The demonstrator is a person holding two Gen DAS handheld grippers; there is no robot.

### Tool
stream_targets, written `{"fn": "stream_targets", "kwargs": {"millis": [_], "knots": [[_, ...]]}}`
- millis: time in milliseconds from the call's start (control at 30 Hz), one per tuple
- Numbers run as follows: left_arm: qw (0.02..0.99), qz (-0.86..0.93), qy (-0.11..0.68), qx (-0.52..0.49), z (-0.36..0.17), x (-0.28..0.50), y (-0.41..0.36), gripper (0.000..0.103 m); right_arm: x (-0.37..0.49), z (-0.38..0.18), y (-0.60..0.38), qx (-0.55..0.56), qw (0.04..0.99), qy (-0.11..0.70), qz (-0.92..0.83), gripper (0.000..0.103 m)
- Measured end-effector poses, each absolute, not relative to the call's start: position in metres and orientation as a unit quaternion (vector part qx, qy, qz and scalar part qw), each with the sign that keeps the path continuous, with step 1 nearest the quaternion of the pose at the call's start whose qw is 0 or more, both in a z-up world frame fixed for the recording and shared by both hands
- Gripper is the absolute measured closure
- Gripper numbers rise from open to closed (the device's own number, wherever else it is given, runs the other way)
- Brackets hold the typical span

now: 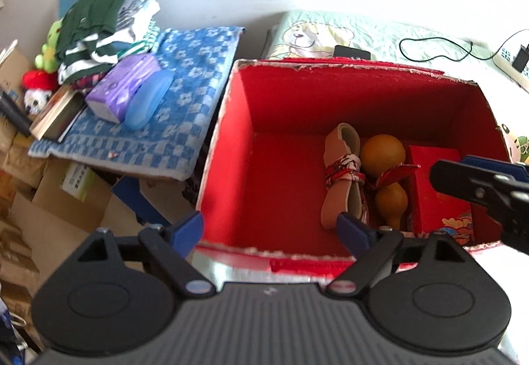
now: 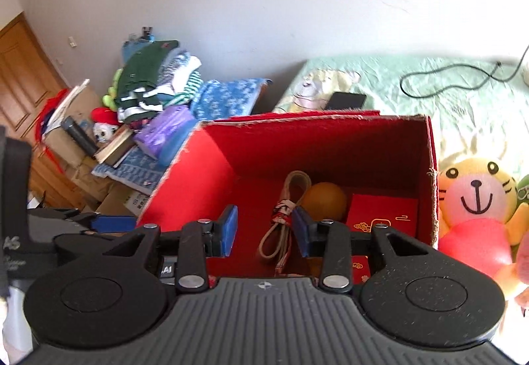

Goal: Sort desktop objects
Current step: 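Withdraw the right gripper and reach it to the packing tape roll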

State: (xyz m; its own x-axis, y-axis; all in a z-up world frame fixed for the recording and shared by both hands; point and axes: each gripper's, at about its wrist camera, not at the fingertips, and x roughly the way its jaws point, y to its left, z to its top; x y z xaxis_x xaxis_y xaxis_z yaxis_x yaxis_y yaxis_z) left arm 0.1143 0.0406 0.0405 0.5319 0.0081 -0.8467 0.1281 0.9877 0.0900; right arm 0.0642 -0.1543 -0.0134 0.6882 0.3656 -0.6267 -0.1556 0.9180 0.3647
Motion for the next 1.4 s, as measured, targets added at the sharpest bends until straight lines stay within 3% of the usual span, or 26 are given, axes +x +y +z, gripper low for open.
{"fn": "stream_targets", "kwargs": {"millis": [233,467,733,1067,1133,1400], "knots": [[0.880,0.000,0.473,0.034,0.045,0.085,0.066,0.009,0.033,-0.008,-0.152,0.132,0.904,0.356,0.198,0.063],[0.874,0.033,0.484,0.009,0.034,0.052,0.093,0.012,0.011,-0.028,-0.141,0.134,0.880,0.378,0.255,0.064],[0.837,0.052,0.544,0.015,-0.015,0.031,0.102,0.032,0.012,-0.074,-0.124,0.172,0.838,0.453,0.252,0.064],[0.821,0.004,0.568,0.047,-0.039,0.042,0.108,0.040,0.021,-0.085,-0.082,0.141,0.829,0.485,0.240,0.064],[0.818,-0.007,0.572,0.059,-0.044,0.045,0.108,0.047,0.022,-0.089,-0.073,0.129,0.829,0.491,0.236,0.064],[0.797,-0.062,0.597,0.063,-0.063,0.055,0.110,0.064,0.032,-0.109,-0.067,0.153,0.810,0.529,0.202,0.088]]}}
